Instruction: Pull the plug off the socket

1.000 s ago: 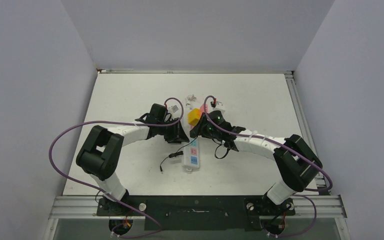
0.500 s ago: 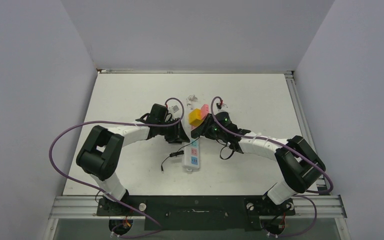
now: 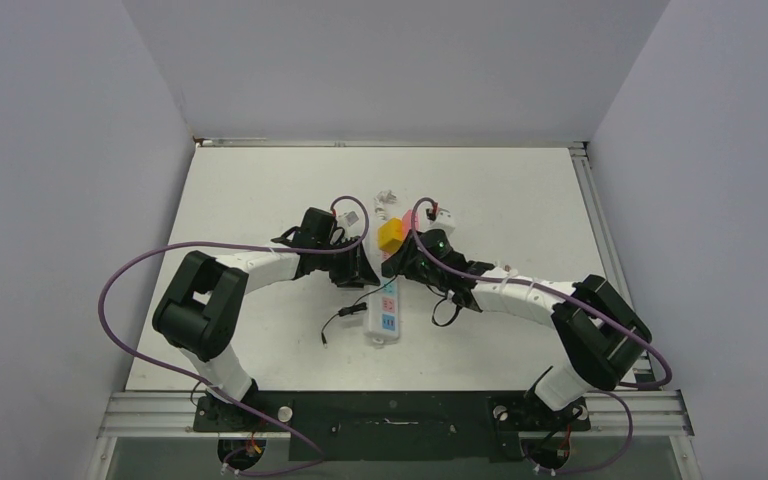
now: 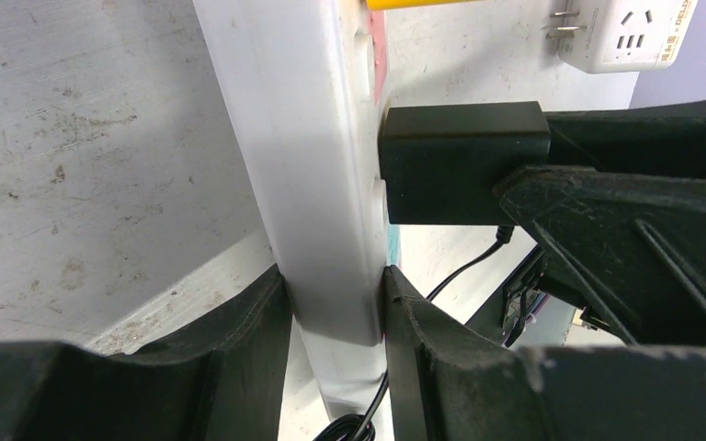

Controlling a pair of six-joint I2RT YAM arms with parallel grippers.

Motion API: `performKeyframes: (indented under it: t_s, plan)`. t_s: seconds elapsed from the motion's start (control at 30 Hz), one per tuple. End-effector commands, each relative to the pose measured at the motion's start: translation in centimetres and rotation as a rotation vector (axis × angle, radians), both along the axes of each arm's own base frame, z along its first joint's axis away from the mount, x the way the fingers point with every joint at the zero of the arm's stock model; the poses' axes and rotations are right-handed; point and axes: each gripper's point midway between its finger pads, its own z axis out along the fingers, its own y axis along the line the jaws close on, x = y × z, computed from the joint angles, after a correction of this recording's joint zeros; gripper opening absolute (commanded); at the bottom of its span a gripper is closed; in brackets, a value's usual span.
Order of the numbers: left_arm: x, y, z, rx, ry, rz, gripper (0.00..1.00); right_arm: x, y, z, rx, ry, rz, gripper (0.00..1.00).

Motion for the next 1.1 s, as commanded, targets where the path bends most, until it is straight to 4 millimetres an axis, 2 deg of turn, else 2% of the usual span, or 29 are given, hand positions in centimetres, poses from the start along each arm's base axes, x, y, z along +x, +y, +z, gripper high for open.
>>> performKeyframes:
  t_s: [0.0,0.23,0.47,0.6,0.7,1.07]
  plan:
    - [0.3,0.1,0.2,0.018,-0.037,-0.022,0.0,0.9,0.7,3.7,-0.035,-0.114,-0.04,0.18]
    - [0.3,0.2,0.0,0.026,-0.037,-0.02,0.0,0.6,1.3,3.9,-0.032,-0.111,-0.026,0.15]
    - [0.3,0.2,0.1,0.032,-0.04,-0.02,0.0,1.0,-1.1,3.3,0.076,-0.069,-0.055,0.06]
    - [0.3,0.2,0.1,0.03,-0.039,-0.02,0.0,1.3,-2.3,3.0,0.081,-0.06,-0.078,0.05]
    - [0.3,0.2,0.0,0.029,-0.036,-0.021,0.0,1.4,-2.5,3.1,0.078,-0.067,-0.084,0.05]
    - [0.3,0.2,0.0,0.031,-0.037,-0.019,0.0,0.5,-0.2,4.7,0.031,-0.123,-0.077,0.05]
